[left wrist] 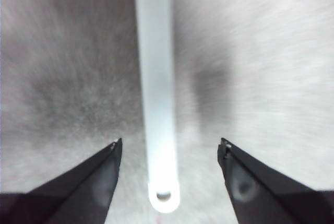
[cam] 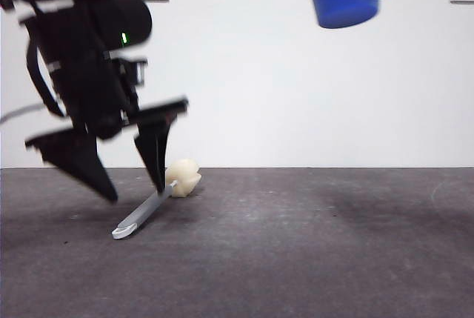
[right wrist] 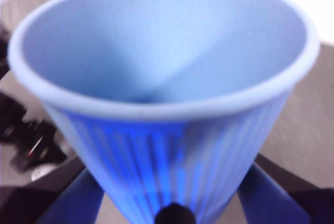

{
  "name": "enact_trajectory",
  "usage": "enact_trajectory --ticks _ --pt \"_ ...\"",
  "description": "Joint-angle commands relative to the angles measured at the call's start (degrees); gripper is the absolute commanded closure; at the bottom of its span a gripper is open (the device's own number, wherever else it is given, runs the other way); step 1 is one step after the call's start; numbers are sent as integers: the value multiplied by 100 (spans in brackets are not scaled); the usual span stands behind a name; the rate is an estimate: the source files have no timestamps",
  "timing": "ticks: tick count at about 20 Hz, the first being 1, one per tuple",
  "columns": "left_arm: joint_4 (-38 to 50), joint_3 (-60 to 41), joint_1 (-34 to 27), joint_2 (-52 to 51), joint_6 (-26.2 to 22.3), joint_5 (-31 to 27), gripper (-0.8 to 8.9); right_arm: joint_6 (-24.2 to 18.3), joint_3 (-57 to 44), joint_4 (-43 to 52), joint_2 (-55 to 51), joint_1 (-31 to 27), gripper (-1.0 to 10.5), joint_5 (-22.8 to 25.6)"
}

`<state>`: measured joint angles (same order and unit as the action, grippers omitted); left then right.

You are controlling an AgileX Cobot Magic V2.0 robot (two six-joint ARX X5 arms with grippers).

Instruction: Pick up the cup brush,pick up the cup,insert the brush into the cup,clean the cup,put the cup brush back,put the cup back to the fixed position on the table

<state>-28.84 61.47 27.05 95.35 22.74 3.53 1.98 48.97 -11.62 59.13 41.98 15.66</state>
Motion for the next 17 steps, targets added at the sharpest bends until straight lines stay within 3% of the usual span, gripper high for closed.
enact_trajectory --ticks 1,3,5,10,17 --pt "-164 -28 -2 -496 -409 -22 498 50 9 479 407 -138 959 -227" --pt "-393 -28 -2 -1069 -614 -11 498 50 -7 848 905 -376 959 -306" --pt "-597 -28 -2 -1714 -820 -15 498 52 -20 1294 1421 -719 959 -745" --pt "-717 -28 -2 -3169 -846 -17 498 -2 -63 2184 2675 -1460 959 -1421" --pt "-1095 -28 -4 -3770 -955 -50 498 98 -1137 4297 3593 -1725 959 -1554"
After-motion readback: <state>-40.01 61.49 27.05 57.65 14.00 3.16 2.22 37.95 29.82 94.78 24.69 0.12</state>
